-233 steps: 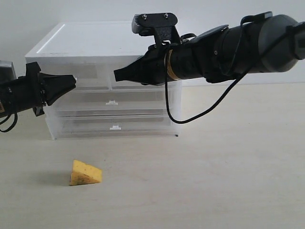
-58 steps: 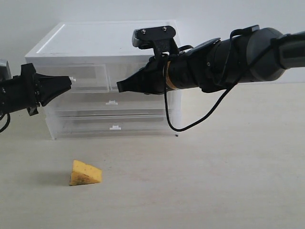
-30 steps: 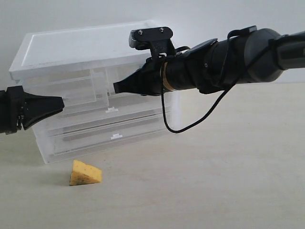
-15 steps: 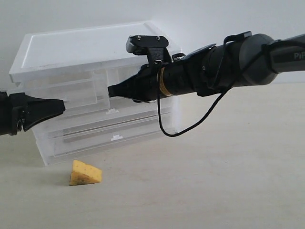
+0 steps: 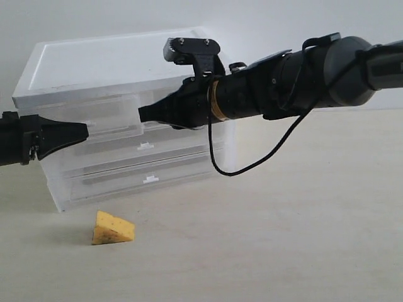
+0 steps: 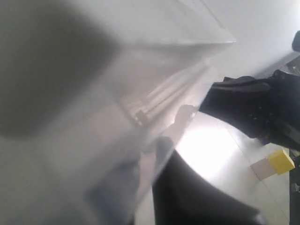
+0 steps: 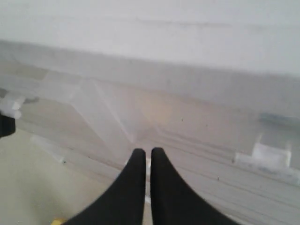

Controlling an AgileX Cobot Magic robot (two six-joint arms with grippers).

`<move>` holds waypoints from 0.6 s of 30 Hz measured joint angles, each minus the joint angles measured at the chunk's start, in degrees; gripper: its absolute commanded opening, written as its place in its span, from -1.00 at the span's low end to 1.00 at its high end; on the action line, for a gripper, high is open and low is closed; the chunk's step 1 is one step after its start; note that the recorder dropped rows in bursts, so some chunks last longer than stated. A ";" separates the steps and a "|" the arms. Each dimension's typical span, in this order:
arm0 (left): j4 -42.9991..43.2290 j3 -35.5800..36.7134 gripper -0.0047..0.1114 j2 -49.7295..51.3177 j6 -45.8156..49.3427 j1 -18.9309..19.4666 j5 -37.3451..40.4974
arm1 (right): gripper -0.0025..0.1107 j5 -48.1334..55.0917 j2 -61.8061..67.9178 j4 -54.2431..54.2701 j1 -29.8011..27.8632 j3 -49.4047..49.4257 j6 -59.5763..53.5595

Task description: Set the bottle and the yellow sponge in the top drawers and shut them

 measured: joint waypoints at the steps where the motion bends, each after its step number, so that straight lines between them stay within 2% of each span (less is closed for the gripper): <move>1: 0.12 -0.09 -0.85 0.15 -0.10 0.00 -0.46 | -0.96 0.12 -0.69 0.53 0.00 0.00 -0.13; 11: 0.44 -0.09 -0.85 0.28 -0.50 0.00 -0.77 | -0.96 -10.47 -6.46 5.67 0.26 0.00 -0.43; 18: 0.70 -0.13 -0.85 0.28 -0.73 0.00 -0.77 | -0.96 -9.67 -4.94 10.75 5.72 0.00 -3.80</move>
